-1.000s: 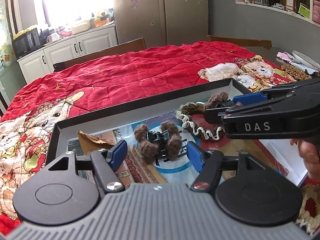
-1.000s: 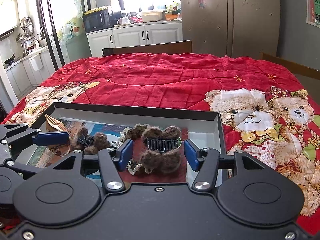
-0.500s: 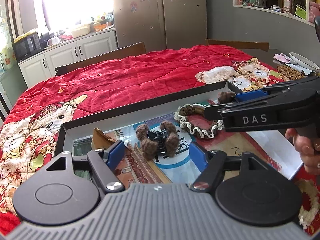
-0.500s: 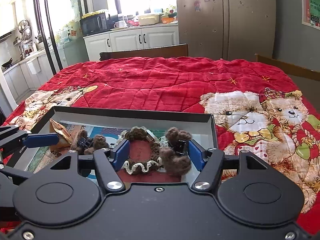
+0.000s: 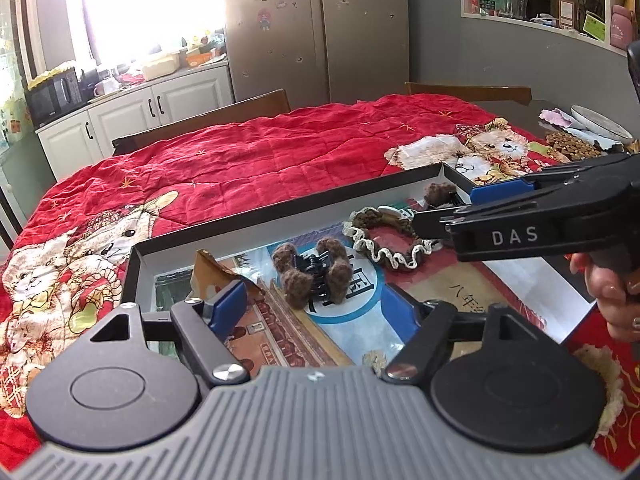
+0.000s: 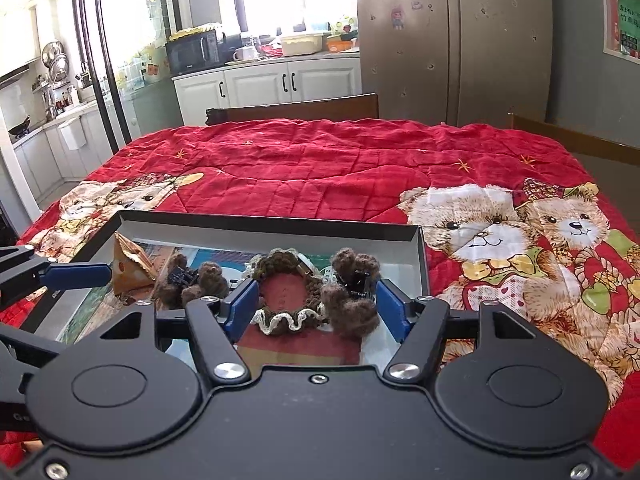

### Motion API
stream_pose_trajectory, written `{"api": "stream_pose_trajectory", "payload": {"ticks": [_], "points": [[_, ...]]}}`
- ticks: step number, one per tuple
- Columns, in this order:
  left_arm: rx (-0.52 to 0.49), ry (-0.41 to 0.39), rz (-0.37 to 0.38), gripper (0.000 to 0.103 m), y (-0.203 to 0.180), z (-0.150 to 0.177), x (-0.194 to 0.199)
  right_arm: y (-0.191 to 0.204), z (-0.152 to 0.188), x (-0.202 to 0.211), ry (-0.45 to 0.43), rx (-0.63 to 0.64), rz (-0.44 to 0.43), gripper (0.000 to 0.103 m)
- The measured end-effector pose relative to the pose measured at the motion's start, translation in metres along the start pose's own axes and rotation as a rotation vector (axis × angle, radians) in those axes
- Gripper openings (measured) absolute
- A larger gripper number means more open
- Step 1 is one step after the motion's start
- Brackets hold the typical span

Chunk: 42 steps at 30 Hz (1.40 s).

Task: Organize objects
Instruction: 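Withdraw the right gripper from the box above the placed accessories, then close the left gripper on the blue braided scrunchie while the right gripper grasps the black lace scrunchie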

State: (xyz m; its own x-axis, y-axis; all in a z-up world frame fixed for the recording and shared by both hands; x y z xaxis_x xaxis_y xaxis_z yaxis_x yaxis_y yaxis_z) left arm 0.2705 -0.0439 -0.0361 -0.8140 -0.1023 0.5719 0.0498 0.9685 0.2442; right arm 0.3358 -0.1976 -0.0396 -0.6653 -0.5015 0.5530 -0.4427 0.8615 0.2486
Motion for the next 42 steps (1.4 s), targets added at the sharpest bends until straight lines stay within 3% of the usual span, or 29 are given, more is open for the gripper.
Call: {"api": "stream_pose_trajectory", "payload": {"ticks": [42], "points": [[-0.009,-0.087,0.090,0.084,0.013,0.027,0.093,0.053,0.039,0.095,-0.045,0.151,-0.036,0.064]]}}
Point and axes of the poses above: each gripper's, at about its wrist camera, not at the fingertips, and x roughly against the way its jaws point, y to its left, z to its underside, the point moved 5 cm from there along -x, roughly the way its jaws point, and after that the axes turned 15 degrees about -z, right-handed, at the moved point
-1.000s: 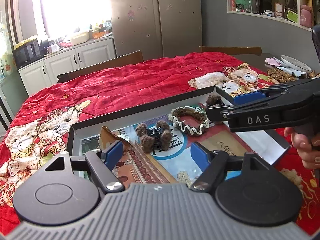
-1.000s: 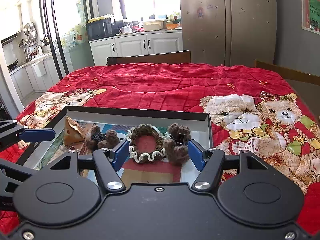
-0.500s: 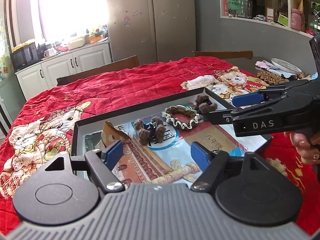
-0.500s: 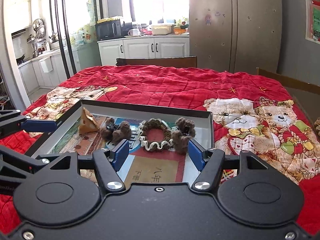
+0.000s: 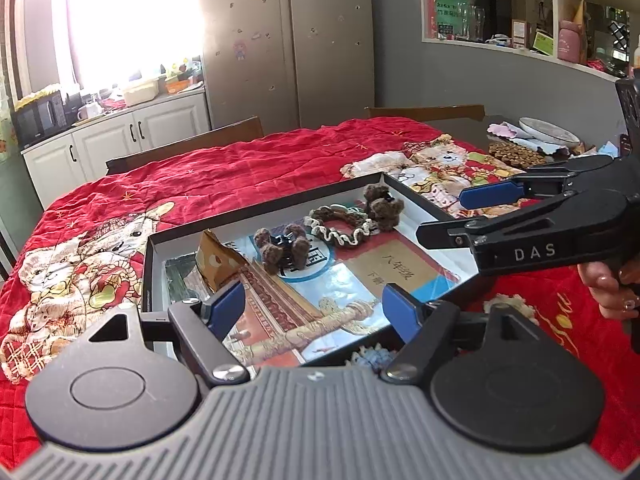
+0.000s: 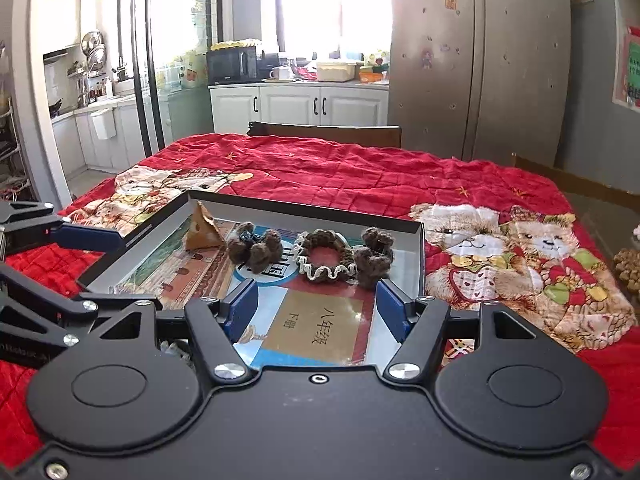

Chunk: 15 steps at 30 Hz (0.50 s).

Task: Organize objects
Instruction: 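Close the left gripper on the blue braided scrunchie while the right gripper grasps the black lace scrunchie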

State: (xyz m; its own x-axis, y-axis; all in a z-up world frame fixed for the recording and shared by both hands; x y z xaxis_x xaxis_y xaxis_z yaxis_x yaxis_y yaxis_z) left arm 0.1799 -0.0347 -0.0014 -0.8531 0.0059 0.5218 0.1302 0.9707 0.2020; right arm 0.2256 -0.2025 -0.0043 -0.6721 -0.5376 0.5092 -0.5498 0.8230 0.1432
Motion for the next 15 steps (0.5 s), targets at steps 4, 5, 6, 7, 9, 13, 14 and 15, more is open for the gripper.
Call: {"api": "stream_pose_trajectory", "payload": {"ticks": [4,5,6,7,9,13,14,15], "points": [[0.002,-0.009,0.011,0.084,-0.001,0.002,0.008,0.010,0.005,0.010,0.005,0.026,-0.009,0.064],[0.002,-0.011,0.013,0.084,-0.001,0.003,0.010,0.013,0.006,0.012,0.005,0.031,-0.011,0.064],[0.002,-0.012,0.016,0.084,-0.001,0.004,0.012,0.014,0.007,0.014,0.003,0.033,-0.012,0.064],[0.003,-0.013,0.017,0.084,-0.001,0.005,0.014,0.016,0.009,0.017,0.002,0.032,-0.015,0.064],[0.001,-0.014,0.020,0.084,-0.001,0.008,0.016,0.018,0.012,0.022,0.000,0.031,-0.018,0.064],[0.004,-0.006,0.029,0.084,-0.003,0.014,0.018,0.023,0.020,0.032,-0.007,0.033,-0.021,0.064],[0.005,-0.004,0.030,0.084,-0.003,0.015,0.018,0.025,0.022,0.035,-0.009,0.035,-0.020,0.064],[0.006,-0.003,0.029,0.084,-0.003,0.017,0.018,0.026,0.024,0.037,-0.010,0.037,-0.018,0.064]]}}
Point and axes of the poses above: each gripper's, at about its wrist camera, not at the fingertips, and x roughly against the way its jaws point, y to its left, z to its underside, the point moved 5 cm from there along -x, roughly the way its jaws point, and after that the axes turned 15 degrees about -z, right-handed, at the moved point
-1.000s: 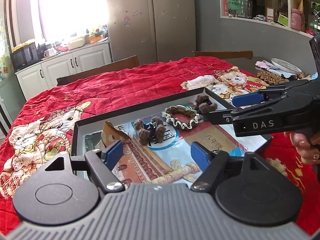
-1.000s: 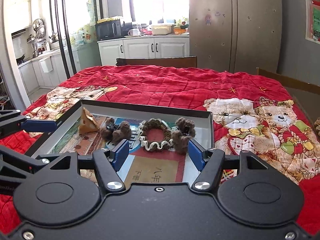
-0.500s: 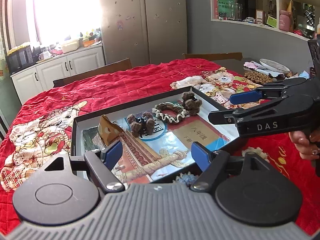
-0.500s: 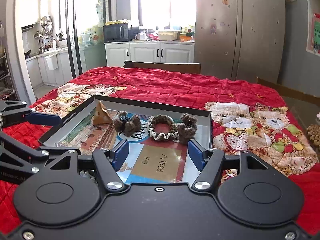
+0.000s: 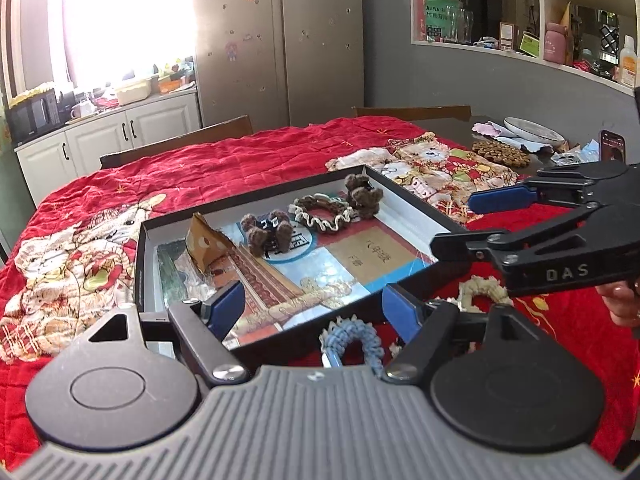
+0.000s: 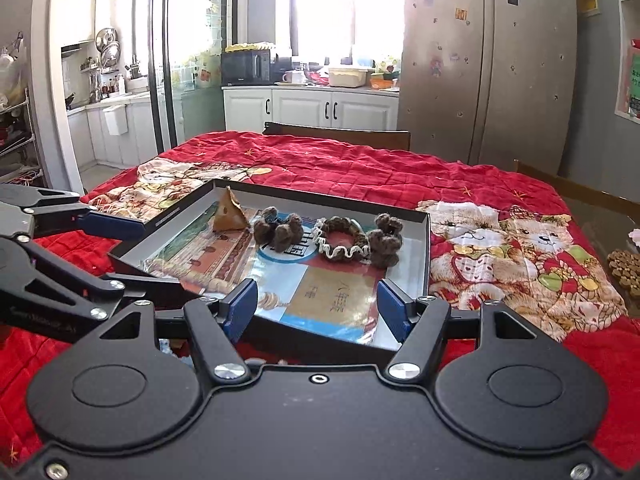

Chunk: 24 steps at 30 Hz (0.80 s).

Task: Organize objects
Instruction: 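Close the left gripper on the blue braided scrunchie while the right gripper grasps the black lace scrunchie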

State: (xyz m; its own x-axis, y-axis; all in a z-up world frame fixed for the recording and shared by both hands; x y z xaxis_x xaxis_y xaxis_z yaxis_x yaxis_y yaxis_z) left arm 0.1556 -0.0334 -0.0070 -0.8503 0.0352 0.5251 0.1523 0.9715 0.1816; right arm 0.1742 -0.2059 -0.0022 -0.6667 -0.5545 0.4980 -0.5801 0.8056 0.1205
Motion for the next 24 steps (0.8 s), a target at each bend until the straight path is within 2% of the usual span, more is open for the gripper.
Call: {"api": "stream_pose_trajectory", "payload": {"ticks": [13,17,24], "points": [[0.005,0.048,0.028,0.084,-0.006,0.024,-0.006,0.016,0.035,0.019,-0.004,0.012,0.003,0.061],[-0.003,0.060,0.026,0.080,-0.010,0.029,-0.011,0.020,0.044,0.017,0.010,0.011,-0.020,0.050],[0.005,0.092,0.041,0.070,-0.014,0.034,-0.023,0.032,0.054,0.010,0.035,0.035,-0.041,0.040]]}}
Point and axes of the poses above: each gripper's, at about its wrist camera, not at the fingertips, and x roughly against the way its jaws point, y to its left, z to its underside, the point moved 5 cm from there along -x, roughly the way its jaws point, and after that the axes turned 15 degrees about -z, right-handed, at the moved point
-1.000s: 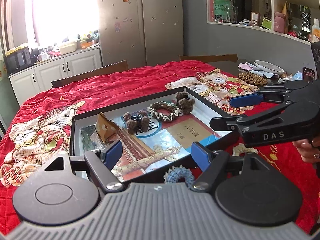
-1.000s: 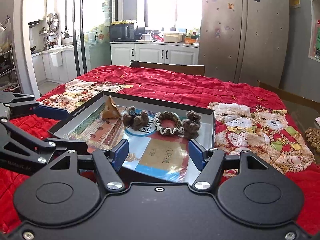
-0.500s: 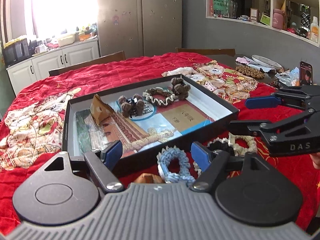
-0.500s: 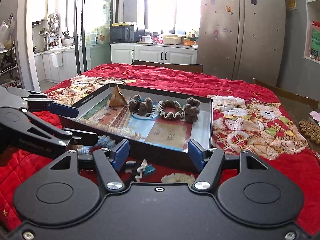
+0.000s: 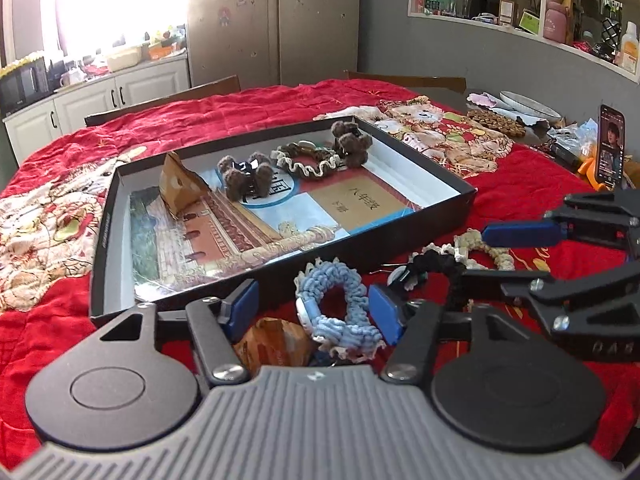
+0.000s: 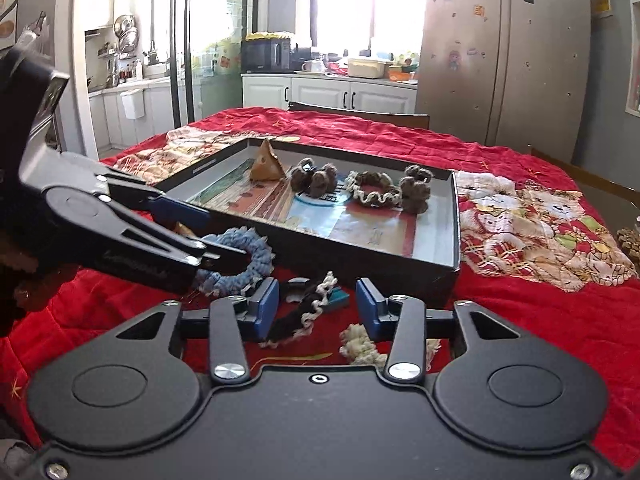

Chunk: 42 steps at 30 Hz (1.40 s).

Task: Organize objects
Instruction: 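Close the left gripper on the blue braided scrunchie while the right gripper grasps the black lace scrunchie, then lift and carry both scrunchies toward the black box with both grippers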

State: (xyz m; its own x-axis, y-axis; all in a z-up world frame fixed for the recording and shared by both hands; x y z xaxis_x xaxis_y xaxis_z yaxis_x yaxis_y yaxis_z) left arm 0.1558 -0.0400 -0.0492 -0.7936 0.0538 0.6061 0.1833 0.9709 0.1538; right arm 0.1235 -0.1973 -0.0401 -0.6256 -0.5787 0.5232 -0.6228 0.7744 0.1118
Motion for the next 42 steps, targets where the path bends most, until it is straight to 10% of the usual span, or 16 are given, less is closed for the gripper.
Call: {"api": "stream_pose_trajectory", "payload": {"ticks": [33,42], "points": [[0.009,0.040,-0.043,0.015,0.001,0.001,-0.010,-0.002,0.008,-0.017,0.012,-0.039,-0.015,0.013],[0.017,0.028,-0.025,0.015,0.000,0.000,-0.003,0.003,0.005,-0.013,0.003,-0.024,-0.015,0.011]]}}
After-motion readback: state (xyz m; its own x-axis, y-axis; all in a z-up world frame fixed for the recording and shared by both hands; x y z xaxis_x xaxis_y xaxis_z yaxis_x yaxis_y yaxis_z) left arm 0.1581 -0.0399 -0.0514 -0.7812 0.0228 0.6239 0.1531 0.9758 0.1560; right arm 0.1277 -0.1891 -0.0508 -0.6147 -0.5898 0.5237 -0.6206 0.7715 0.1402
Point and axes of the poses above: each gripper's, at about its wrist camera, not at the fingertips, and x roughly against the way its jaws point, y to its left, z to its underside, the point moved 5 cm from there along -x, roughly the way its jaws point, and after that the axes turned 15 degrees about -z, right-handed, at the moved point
